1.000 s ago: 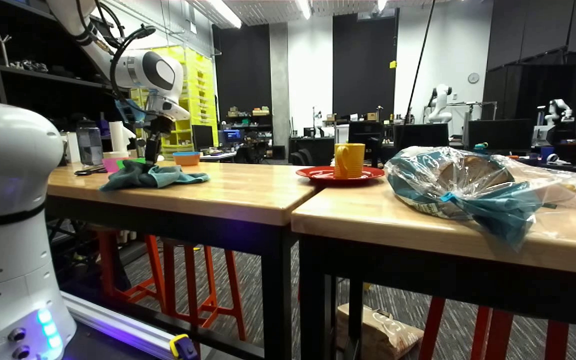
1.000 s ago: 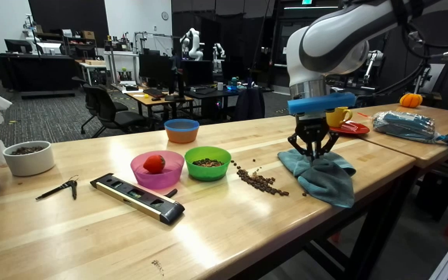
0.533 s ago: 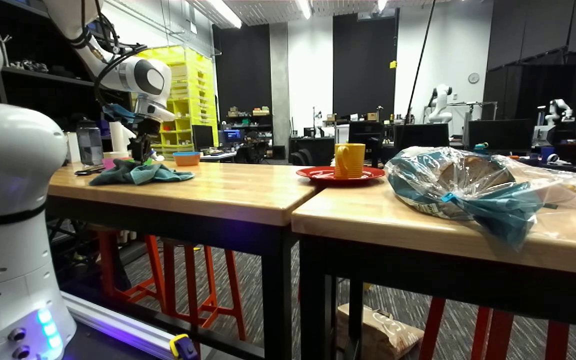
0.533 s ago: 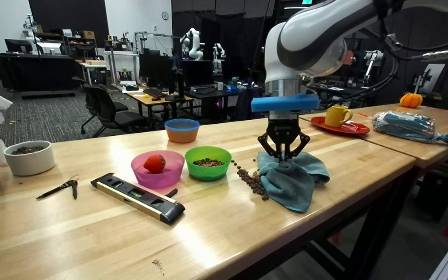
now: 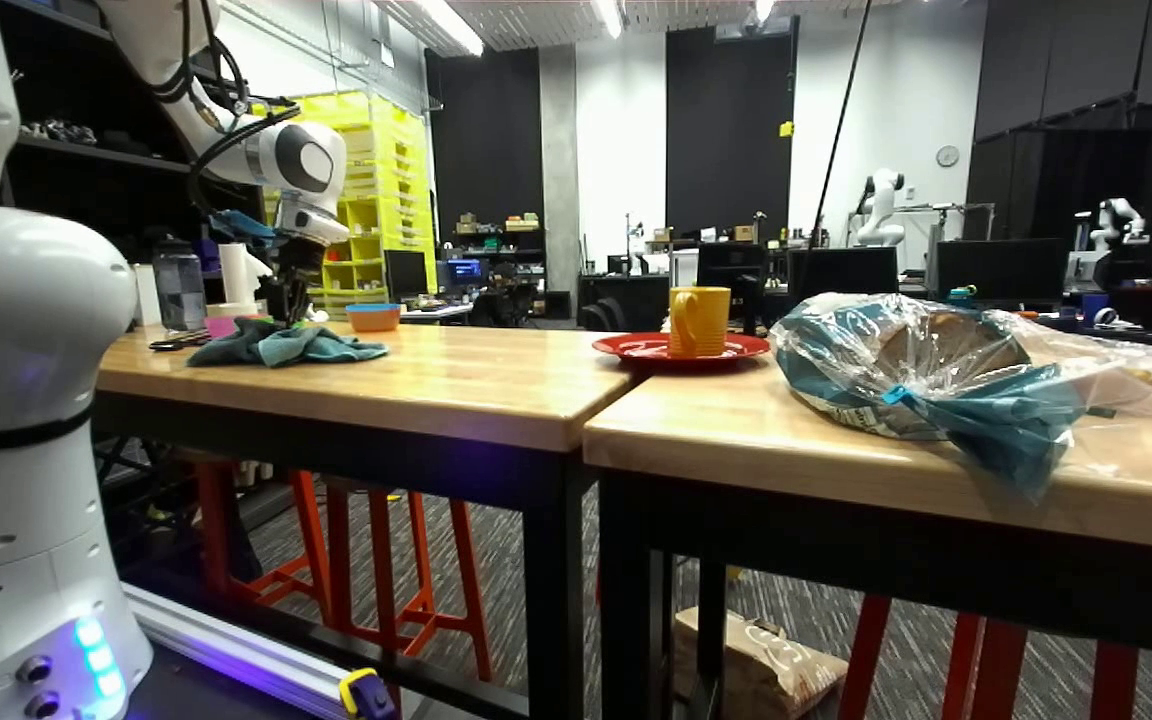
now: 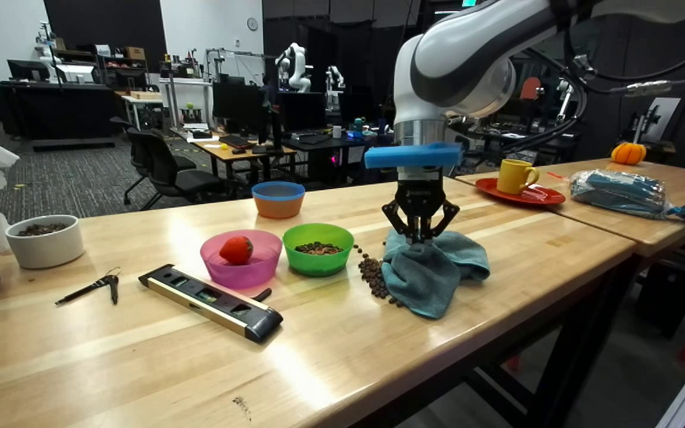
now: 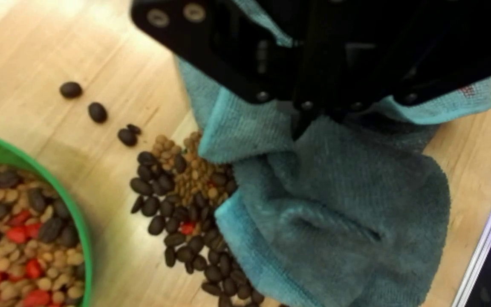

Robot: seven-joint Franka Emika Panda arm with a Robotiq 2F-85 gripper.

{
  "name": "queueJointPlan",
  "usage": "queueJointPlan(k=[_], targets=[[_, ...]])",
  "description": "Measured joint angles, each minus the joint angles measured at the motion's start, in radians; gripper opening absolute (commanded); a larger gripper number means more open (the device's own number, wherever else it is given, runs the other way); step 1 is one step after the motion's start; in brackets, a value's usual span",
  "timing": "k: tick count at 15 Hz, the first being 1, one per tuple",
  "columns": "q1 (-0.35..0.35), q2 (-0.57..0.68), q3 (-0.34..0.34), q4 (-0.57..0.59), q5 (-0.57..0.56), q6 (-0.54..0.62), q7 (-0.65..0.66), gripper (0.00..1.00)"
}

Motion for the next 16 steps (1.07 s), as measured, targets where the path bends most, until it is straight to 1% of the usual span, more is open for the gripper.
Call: queueJointPlan(k=[4,7,11,16], targets=[[-0.002,-0.006,-0.018,0.000,-0.016,-0.017,0.009,0.02],[-0.007,-0.028,-0.034,0.001,-0.031,-0.070,-0.010,0.02],[-0.025,-0.086,-0.065,-0.004,-0.047,-0.123,-0.135,0.02],[-0.074,-0.168,-0.101,-0.019,-0.142,-0.138,-0.283,0.02]])
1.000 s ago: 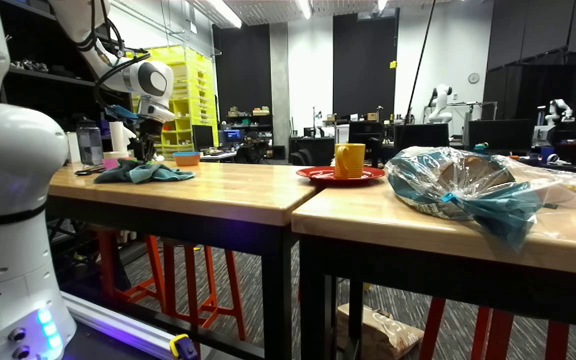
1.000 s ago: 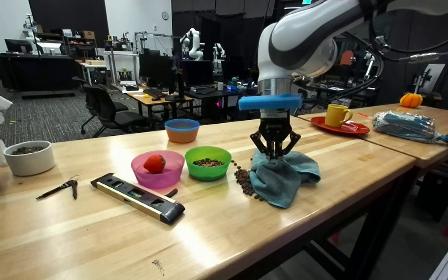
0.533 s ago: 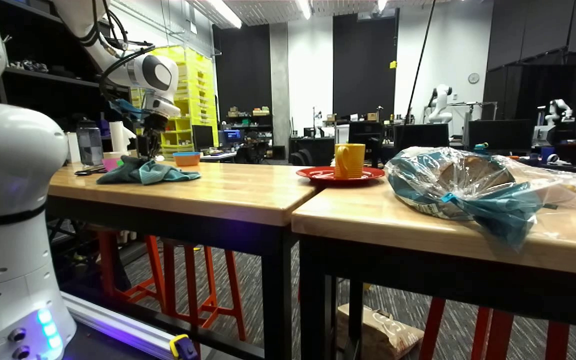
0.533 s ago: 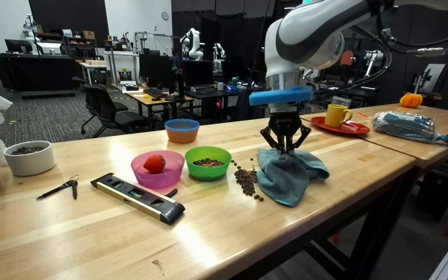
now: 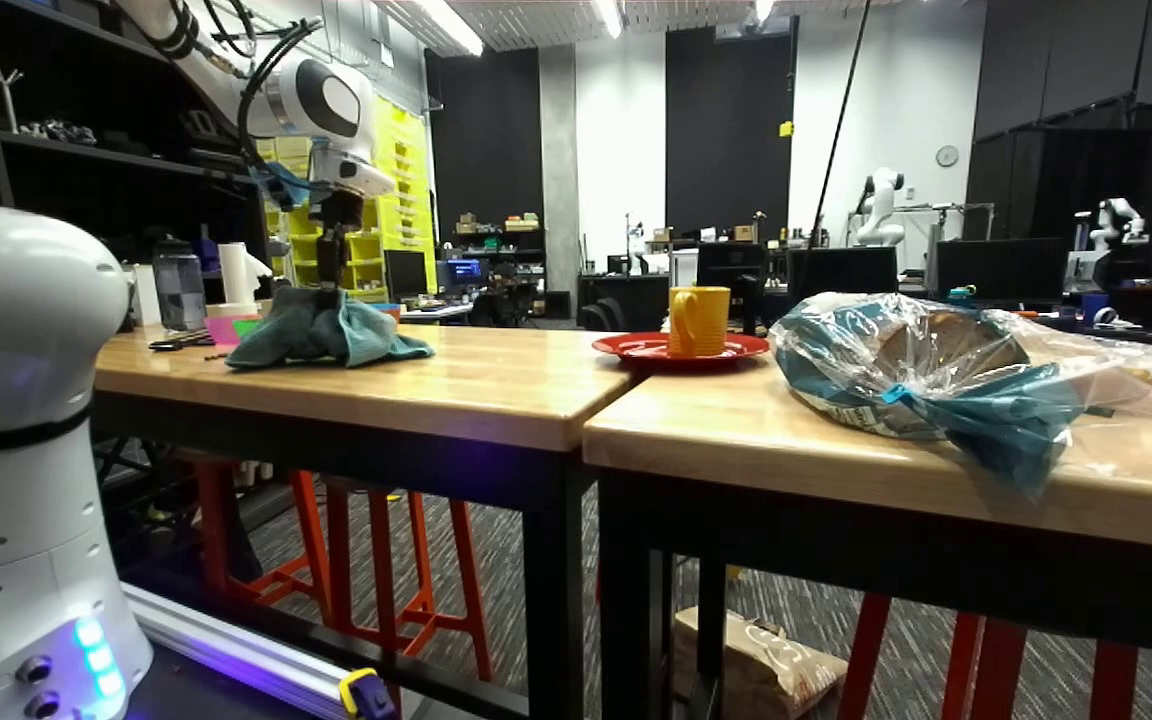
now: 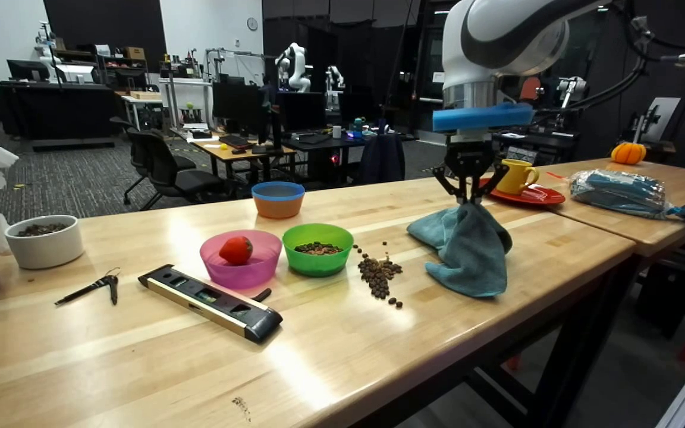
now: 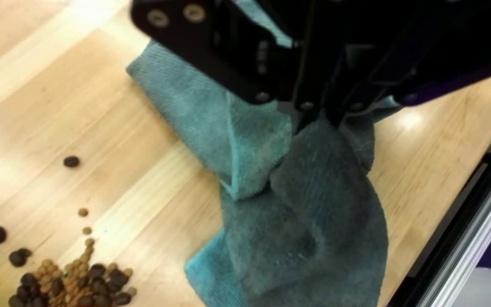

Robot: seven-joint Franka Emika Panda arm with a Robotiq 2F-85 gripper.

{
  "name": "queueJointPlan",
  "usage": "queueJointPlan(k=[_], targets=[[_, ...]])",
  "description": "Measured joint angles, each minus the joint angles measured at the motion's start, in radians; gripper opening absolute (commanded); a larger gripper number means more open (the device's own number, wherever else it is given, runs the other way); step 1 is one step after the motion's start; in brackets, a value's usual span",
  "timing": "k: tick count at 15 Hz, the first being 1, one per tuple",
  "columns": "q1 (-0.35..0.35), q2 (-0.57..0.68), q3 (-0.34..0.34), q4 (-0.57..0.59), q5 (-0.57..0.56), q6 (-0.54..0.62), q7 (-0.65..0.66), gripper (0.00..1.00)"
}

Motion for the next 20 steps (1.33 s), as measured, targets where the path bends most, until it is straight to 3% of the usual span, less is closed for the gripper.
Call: queueJointPlan(k=[13,20], targets=[[-0.080,-0.002,-0.037,0.046,-0.292,0.043,-0.281,0.02],[-0.090,0.155,-0.052,0.209,-0.407,0.086,-0.341,0.02]])
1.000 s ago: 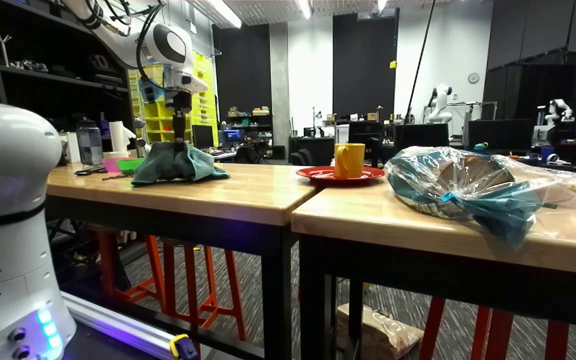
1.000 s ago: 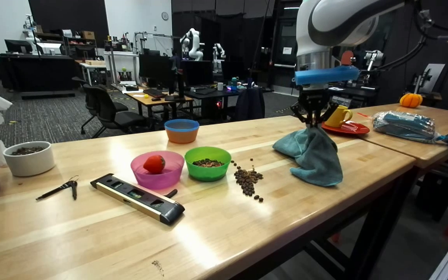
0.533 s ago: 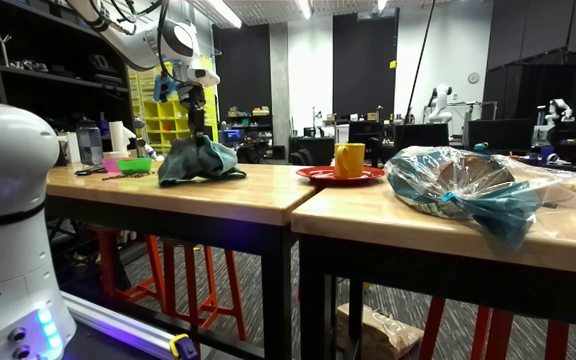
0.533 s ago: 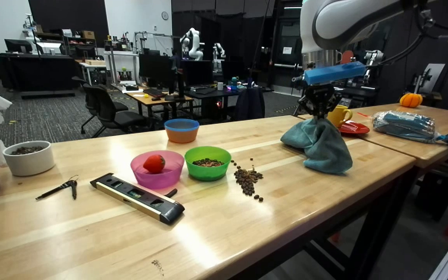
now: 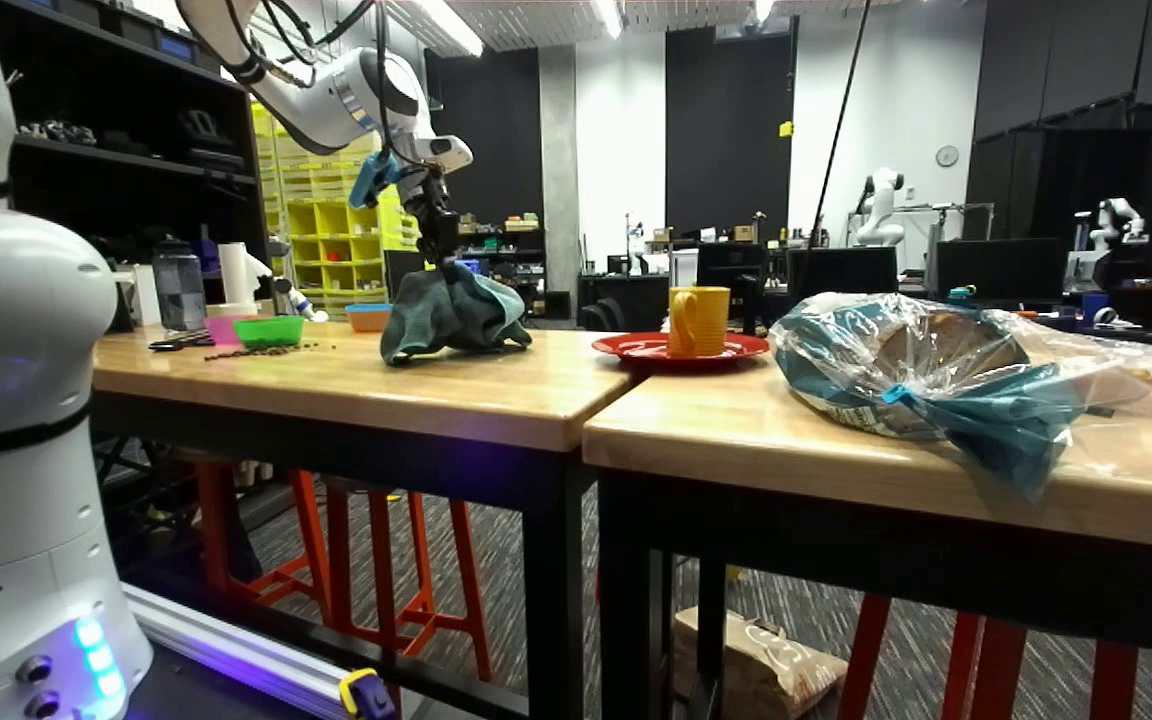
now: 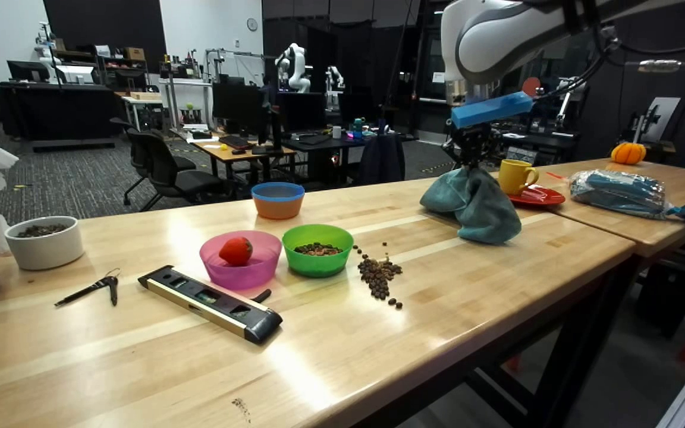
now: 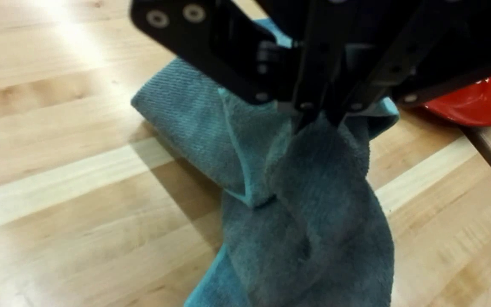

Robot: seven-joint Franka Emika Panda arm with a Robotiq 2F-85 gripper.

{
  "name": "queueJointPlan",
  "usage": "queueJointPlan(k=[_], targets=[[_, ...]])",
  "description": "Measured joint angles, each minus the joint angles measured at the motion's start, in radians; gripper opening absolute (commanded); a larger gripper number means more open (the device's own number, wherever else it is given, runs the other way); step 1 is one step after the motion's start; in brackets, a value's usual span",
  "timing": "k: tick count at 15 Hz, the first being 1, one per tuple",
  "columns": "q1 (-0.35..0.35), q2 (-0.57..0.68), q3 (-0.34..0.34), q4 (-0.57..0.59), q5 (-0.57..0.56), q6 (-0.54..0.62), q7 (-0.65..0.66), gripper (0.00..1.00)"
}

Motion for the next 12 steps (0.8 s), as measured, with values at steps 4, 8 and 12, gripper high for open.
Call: queueJointPlan(k=[4,8,12], targets=[[0.001,0.152,-0.019,0.157,-0.080,-0.001,-0.006,0.02],[0.001,0.277,-0.066,0.306,-0.104,-0.003,-0.091,0.02],[-0.001,0.353,-0.103,0.399,-0.069,0.005,-0.247,0.02]])
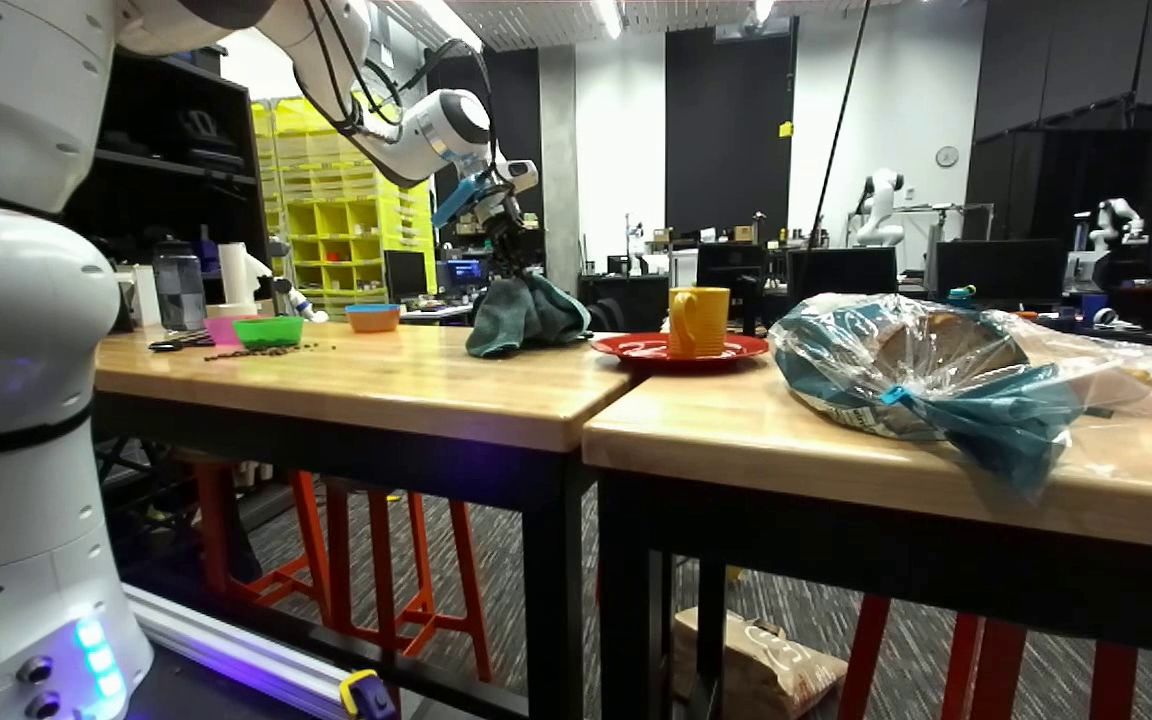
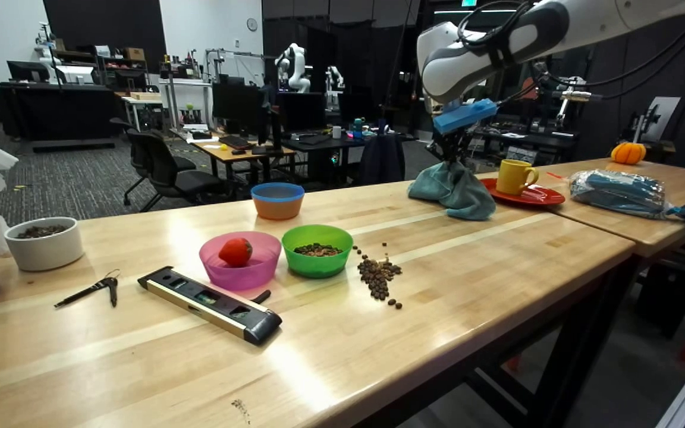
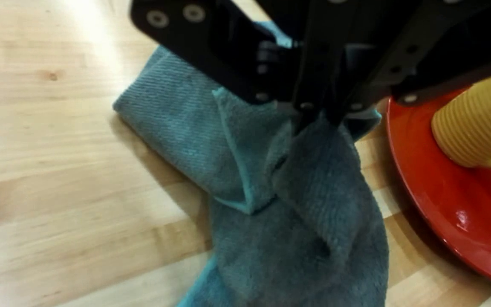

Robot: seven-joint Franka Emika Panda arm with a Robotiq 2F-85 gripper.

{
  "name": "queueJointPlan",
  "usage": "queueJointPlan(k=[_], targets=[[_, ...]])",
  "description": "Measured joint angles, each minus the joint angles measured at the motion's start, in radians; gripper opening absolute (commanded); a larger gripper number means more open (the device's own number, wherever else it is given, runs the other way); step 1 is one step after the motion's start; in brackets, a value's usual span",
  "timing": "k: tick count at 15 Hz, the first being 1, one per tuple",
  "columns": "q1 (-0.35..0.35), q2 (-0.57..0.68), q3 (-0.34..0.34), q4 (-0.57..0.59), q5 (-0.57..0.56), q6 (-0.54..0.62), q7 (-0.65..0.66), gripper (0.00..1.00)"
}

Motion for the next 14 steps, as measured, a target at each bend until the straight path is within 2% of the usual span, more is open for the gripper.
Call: queueJointPlan(k=[6,14], targets=[[-0.003,0.085,-0.005,0.076,0.112,0.015,-0.208,0.02],[0.012,0.123,0.015,0.111,0.198,0.015,-0.322,0.02]])
